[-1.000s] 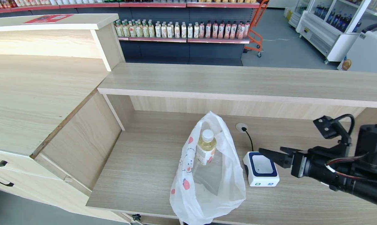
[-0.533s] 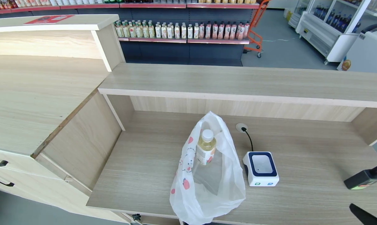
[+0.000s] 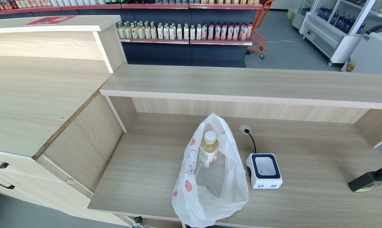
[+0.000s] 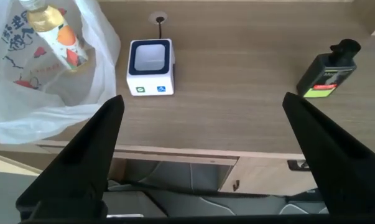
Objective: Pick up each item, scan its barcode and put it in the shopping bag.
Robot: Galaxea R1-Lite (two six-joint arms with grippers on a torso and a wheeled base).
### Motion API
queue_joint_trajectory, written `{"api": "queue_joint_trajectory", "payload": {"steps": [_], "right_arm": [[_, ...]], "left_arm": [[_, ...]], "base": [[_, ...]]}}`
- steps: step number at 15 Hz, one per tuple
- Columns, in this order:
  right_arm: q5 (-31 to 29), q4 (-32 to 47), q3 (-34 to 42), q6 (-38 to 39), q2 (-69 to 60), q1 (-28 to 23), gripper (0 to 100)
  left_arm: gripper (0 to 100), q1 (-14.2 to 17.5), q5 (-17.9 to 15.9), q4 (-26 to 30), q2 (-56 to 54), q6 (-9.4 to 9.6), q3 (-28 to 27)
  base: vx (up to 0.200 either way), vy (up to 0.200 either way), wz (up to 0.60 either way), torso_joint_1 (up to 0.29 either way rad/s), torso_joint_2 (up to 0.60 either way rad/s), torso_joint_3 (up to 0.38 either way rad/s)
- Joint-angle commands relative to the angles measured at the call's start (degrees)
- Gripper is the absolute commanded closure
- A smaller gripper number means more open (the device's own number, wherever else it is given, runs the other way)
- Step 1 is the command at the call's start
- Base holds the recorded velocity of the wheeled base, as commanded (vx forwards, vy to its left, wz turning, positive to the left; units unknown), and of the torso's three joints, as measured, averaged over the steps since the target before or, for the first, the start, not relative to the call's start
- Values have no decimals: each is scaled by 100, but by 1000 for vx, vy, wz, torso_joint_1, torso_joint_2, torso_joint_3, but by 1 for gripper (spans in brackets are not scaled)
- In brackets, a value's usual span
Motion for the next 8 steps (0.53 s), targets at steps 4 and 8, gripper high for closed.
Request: {"api": "queue_joint_trajectory", "payload": {"steps": [4,8], "right_arm": [[-2,11,10,20,-126,2,0],[-2,11,10,20,-126,-7,0]], "left_arm": [[0,0,4,0,-2,-19,0],[0,0,4,0,-2,-19,0]], "base": [[0,0,0,0,0,0],[0,-150,0,2,3,2]]}}
